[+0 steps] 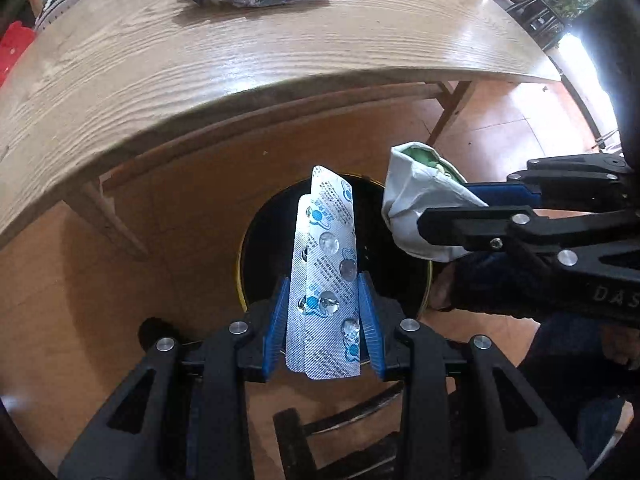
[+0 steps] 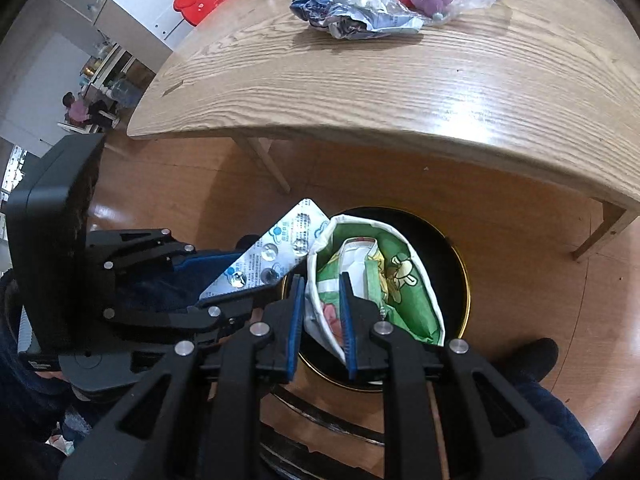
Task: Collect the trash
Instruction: 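Carry both items over the black bin and open both grippers to drop them, then return both tools to the table and grasp the blue foil with the left gripper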
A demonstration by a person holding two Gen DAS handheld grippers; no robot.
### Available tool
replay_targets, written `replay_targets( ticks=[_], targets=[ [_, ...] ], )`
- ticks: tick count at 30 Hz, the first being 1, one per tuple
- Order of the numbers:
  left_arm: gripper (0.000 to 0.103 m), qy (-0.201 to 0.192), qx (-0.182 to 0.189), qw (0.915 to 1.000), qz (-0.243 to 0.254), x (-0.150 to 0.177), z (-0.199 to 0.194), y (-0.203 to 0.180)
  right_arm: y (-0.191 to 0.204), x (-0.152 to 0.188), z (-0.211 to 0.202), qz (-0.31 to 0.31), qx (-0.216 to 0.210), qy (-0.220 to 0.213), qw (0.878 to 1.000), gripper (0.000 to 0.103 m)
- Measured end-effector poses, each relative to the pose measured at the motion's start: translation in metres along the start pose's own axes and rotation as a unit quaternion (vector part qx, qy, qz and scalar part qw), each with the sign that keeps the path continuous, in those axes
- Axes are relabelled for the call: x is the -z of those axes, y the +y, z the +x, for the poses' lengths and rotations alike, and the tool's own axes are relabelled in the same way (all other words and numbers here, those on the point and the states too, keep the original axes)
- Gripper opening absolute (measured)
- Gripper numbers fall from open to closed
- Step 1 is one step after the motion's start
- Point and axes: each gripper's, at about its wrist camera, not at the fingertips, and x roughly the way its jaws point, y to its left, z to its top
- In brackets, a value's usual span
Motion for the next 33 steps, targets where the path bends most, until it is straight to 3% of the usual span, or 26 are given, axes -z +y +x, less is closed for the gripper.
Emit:
replay_targets(
  ticks=[1,3,4,5,6,7,8,16,22,27,33],
  targets=[
    [0.034,0.0,0.0,1.0,-0.001,-0.001,0.001,0.0,0.0,-0.003,0.0,0.002,0.002,0.0,1.0,0.018],
    [0.046,0.001,-0.002,1.0,-0.003,-0.007,0.003,-0.001,-0.003,-0.002,-0.001,0.005,0.009,0.0,1.0,0.018],
    [0.062,0.0,-0.005,1.0,-0.004,-0.01,0.005,-0.001,-0.004,-0.001,-0.002,0.006,0.009,-0.001,1.0,0.022],
    [0.074,-0.004,-0.007,1.0,-0.005,-0.01,0.003,-0.001,-0.005,-0.001,-0.003,0.008,0.007,-0.001,1.0,0.037],
    [0.077,-0.007,-0.009,0.9999,-0.005,-0.009,0.002,0.0,-0.005,-0.001,-0.005,0.011,0.005,-0.004,1.0,0.05],
    [0.081,-0.009,-0.015,0.9998,-0.003,-0.011,0.0,0.002,-0.004,-0.001,-0.007,0.01,0.005,-0.01,1.0,0.07],
    [0.082,-0.011,-0.021,0.9997,-0.003,-0.012,-0.001,0.002,-0.003,-0.002,-0.01,0.007,0.006,-0.016,1.0,0.073],
    [0.087,-0.031,-0.016,0.999,-0.028,-0.019,-0.01,0.009,-0.005,-0.011,-0.032,0.011,0.01,-0.056,0.998,0.082],
    [0.089,-0.094,-0.007,0.9951,-0.032,-0.033,-0.043,0.006,-0.006,-0.028,-0.069,0.009,0.02,-0.13,0.991,0.087],
    [0.091,-0.143,-0.032,0.9865,-0.073,-0.057,-0.065,0.027,-0.025,-0.053,-0.102,0.034,0.049,-0.194,0.979,0.089],
    [0.091,-0.184,-0.036,0.9703,-0.153,-0.111,-0.071,0.061,-0.065,-0.104,-0.125,0.086,0.075,-0.244,0.963,0.089]
  ],
)
